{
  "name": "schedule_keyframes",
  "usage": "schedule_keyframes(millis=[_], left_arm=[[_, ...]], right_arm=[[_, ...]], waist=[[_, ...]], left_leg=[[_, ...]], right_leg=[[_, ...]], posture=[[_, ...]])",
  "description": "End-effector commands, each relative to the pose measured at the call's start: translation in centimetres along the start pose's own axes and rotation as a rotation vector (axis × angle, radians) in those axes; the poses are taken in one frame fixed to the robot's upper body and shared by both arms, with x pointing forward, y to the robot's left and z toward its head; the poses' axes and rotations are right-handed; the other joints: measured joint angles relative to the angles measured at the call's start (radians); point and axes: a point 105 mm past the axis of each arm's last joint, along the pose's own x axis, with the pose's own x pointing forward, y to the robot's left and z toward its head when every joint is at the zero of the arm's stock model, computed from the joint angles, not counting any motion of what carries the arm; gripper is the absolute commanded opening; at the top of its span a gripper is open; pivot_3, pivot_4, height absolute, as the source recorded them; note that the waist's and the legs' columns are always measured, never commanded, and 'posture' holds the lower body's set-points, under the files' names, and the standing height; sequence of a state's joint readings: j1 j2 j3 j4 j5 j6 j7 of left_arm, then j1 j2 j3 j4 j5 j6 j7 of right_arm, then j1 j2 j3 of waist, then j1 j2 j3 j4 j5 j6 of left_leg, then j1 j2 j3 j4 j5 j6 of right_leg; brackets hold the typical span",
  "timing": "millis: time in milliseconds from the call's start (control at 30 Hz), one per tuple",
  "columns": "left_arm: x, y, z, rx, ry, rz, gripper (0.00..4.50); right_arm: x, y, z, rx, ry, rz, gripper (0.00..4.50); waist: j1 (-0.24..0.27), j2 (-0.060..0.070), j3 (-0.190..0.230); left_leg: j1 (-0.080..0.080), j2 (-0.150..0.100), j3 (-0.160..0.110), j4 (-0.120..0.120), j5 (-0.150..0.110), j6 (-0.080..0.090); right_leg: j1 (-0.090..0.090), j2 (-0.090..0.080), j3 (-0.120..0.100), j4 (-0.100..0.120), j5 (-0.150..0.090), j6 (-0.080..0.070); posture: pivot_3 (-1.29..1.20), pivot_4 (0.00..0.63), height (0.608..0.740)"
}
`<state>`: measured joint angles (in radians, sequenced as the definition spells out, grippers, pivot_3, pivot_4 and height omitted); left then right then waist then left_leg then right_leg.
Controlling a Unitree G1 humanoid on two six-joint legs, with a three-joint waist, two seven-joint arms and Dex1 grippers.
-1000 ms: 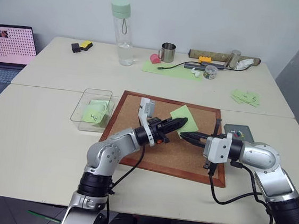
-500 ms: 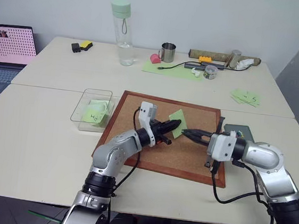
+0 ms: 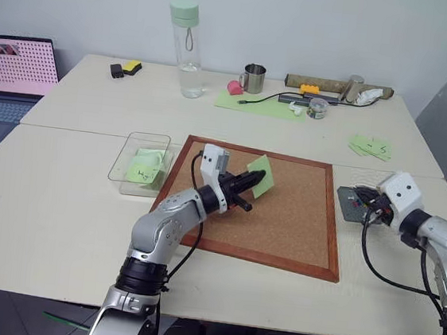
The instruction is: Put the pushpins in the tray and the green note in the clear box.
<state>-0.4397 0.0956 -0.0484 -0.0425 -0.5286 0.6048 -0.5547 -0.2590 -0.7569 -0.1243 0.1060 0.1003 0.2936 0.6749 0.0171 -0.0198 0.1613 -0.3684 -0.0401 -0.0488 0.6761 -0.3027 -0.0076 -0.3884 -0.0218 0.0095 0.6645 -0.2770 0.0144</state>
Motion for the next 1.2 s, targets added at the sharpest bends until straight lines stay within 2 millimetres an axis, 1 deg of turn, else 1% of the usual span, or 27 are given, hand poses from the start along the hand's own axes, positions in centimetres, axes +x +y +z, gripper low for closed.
schedule_keyframes(millis=[33, 167, 200, 233, 267, 367, 433, 467, 533, 567, 700, 767, 833, 867, 900, 1033, 1100, 1167, 1200], left_arm=[[0.0, -1.2, 1.3, 0.061, -0.032, -0.043, 0.00], [0.0, -1.8, 1.7, 0.081, -0.040, -0.061, 0.00], [0.0, -1.8, 1.8, 0.087, -0.042, -0.064, 0.00], [0.0, -1.9, 2.0, 0.093, -0.044, -0.065, 0.00], [-0.1, -1.9, 2.1, 0.100, -0.046, -0.066, 0.00], [-0.3, -2.1, 2.7, 0.121, -0.058, -0.068, 0.00], [-0.6, -2.1, 3.3, 0.150, -0.068, -0.062, 0.00], [-0.8, -2.1, 3.5, 0.162, -0.072, -0.058, 0.00], [-1.6, -1.7, 4.6, 0.221, -0.088, -0.017, 0.00], [-2.1, -1.4, 5.2, 0.251, -0.101, 0.015, 0.00], [-4.9, 0.5, 7.2, 0.310, -0.130, 0.174, 0.00], [-7.0, 2.0, 8.1, 0.371, -0.128, 0.297, 0.00], [-9.0, 4.0, 9.1, 0.425, -0.133, 0.452, 0.00], [-9.6, 4.7, 9.5, 0.441, -0.136, 0.503, 0.00], [-10.6, 5.8, 9.9, 0.462, -0.136, 0.584, 0.00], [-13.7, 9.0, 10.6, 0.502, -0.116, 0.809, 0.00], [-14.4, 9.8, 10.4, 0.529, -0.076, 0.858, 0.00], [-14.6, 10.3, 9.9, 0.539, -0.040, 0.881, 0.00], [-14.7, 10.5, 9.6, 0.535, -0.027, 0.893, 0.19]], right_arm=[[-0.3, -1.2, 0.2, 0.028, 0.019, -0.035, 0.60], [-0.4, -1.1, -0.2, 0.046, 0.049, -0.030, 1.52], [-0.4, -1.1, -0.2, 0.050, 0.049, -0.031, 1.81], [-0.4, -1.1, -0.2, 0.054, 0.049, -0.033, 1.92], [-0.5, -1.1, -0.1, 0.055, 0.048, -0.032, 2.23], [-0.5, -1.2, 0.3, 0.054, 0.041, -0.033, 2.86], [-0.6, -1.4, 0.9, 0.033, 0.022, -0.034, 3.33], [-0.7, -1.4, 1.2, 0.019, 0.012, -0.033, 3.47], [-0.9, -1.1, 3.2, -0.039, -0.056, 0.024, 3.93], [-1.1, -0.5, 4.5, -0.075, -0.104, 0.077, 4.12], [-2.1, 2.6, 8.3, -0.210, -0.251, 0.305, 4.12], [-3.2, 4.5, 11.6, -0.218, -0.368, 0.427, 4.12], [-4.0, 5.5, 14.1, -0.190, -0.443, 0.501, 4.12], [-4.1, 5.7, 14.7, -0.181, -0.456, 0.519, 4.12], [-4.2, 6.0, 15.1, -0.180, -0.464, 0.542, 4.12], [-4.1, 6.8, 15.9, -0.174, -0.467, 0.596, 4.12], [-4.0, 7.2, 16.0, -0.173, -0.469, 0.618, 4.12], [-4.0, 7.5, 16.3, -0.172, -0.472, 0.631, 4.12], [-4.0, 7.6, 16.4, -0.170, -0.476, 0.640, 4.14]], waist=[[0.000, 0.000, 0.000], [0.000, 0.000, 0.000], [0.000, 0.000, 0.000], [0.001, 0.000, 0.000], [0.001, 0.000, 0.000], [0.000, 0.000, 0.000], [0.000, 0.000, 0.000], [0.000, 0.000, 0.000], [0.000, 0.000, 0.000], [-0.002, 0.001, 0.001], [-0.013, 0.001, 0.001], [-0.017, 0.001, 0.002], [-0.019, 0.001, 0.002], [-0.019, 0.001, 0.003], [-0.018, 0.001, 0.003], [0.000, 0.000, 0.003], [0.006, 0.000, 0.003], [0.008, 0.000, 0.003], [0.008, 0.000, 0.003]], left_leg=[[0.000, 0.000, 0.000, 0.000, 0.000, 0.000], [0.000, 0.000, 0.000, 0.000, 0.000, 0.000], [0.000, 0.000, 0.000, 0.000, 0.000, 0.000], [0.000, 0.000, 0.000, 0.000, 0.000, 0.000], [0.000, 0.000, 0.000, 0.000, 0.000, 0.000], [0.000, 0.000, 0.000, 0.000, 0.000, 0.000], [0.000, 0.000, 0.000, 0.000, 0.000, 0.000], [0.000, 0.000, 0.000, 0.000, 0.000, 0.000], [0.000, 0.000, 0.000, 0.000, 0.000, 0.000], [0.000, 0.000, 0.000, 0.000, 0.000, 0.000], [0.000, 0.000, -0.001, -0.001, 0.000, 0.000], [0.000, 0.001, -0.001, -0.001, 0.000, 0.000], [0.000, 0.001, -0.001, -0.001, 0.000, 0.000], [0.000, 0.001, -0.001, -0.001, -0.001, 0.002], [0.000, 0.000, -0.001, -0.001, -0.002, 0.003], [-0.001, 0.000, -0.004, 0.000, -0.002, 0.003], [-0.002, 0.000, -0.004, 0.000, -0.002, 0.003], [-0.005, 0.000, -0.004, 0.000, -0.002, 0.003], [-0.006, 0.000, -0.004, 0.001, -0.002, 0.003]], right_leg=[[0.000, 0.000, 0.000, 0.000, 0.000, 0.000], [0.000, 0.000, 0.000, 0.000, 0.000, 0.000], [0.000, 0.000, 0.000, 0.000, 0.000, 0.000], [0.000, 0.000, 0.000, 0.000, 0.000, 0.000], [0.000, 0.000, 0.000, 0.000, 0.000, 0.000], [0.000, 0.000, 0.000, 0.000, 0.000, 0.000], [0.000, 0.000, 0.000, 0.000, 0.000, 0.000], [0.000, 0.000, 0.000, 0.000, 0.000, 0.000], [0.000, 0.000, 0.000, 0.000, 0.000, 0.000], [0.000, 0.000, 0.000, 0.000, 0.000, 0.000], [0.000, 0.001, -0.001, 0.000, 0.000, 0.000], [0.000, 0.001, -0.001, -0.001, 0.000, 0.000], [0.000, 0.001, -0.001, -0.001, 0.000, 0.000], [0.000, 0.001, -0.001, -0.001, 0.000, 0.000], [0.000, 0.001, -0.001, -0.001, 0.000, 0.000], [0.000, 0.000, -0.003, -0.002, 0.000, 0.000], [-0.001, 0.000, -0.003, -0.003, 0.000, 0.000], [-0.002, -0.001, -0.003, -0.003, 0.000, 0.000], [-0.004, -0.001, -0.004, -0.003, 0.000, 0.000]], posture=[[0.00, 0.150, 0.740], [0.00, 0.150, 0.740], [0.00, 0.150, 0.740], [0.00, 0.150, 0.740], [0.00, 0.150, 0.740], [0.00, 0.150, 0.740], [0.00, 0.150, 0.740], [0.00, 0.150, 0.740], [0.00, 0.150, 0.740], [0.00, 0.150, 0.740], [0.00, 0.150, 0.740], [0.00, 0.150, 0.740], [0.00, 0.150, 0.740], [0.00, 0.150, 0.740], [0.00, 0.150, 0.740], [0.00, 0.150, 0.740], [0.00, 0.150, 0.740], [0.00, 0.150, 0.740], [0.00, 0.150, 0.740]])
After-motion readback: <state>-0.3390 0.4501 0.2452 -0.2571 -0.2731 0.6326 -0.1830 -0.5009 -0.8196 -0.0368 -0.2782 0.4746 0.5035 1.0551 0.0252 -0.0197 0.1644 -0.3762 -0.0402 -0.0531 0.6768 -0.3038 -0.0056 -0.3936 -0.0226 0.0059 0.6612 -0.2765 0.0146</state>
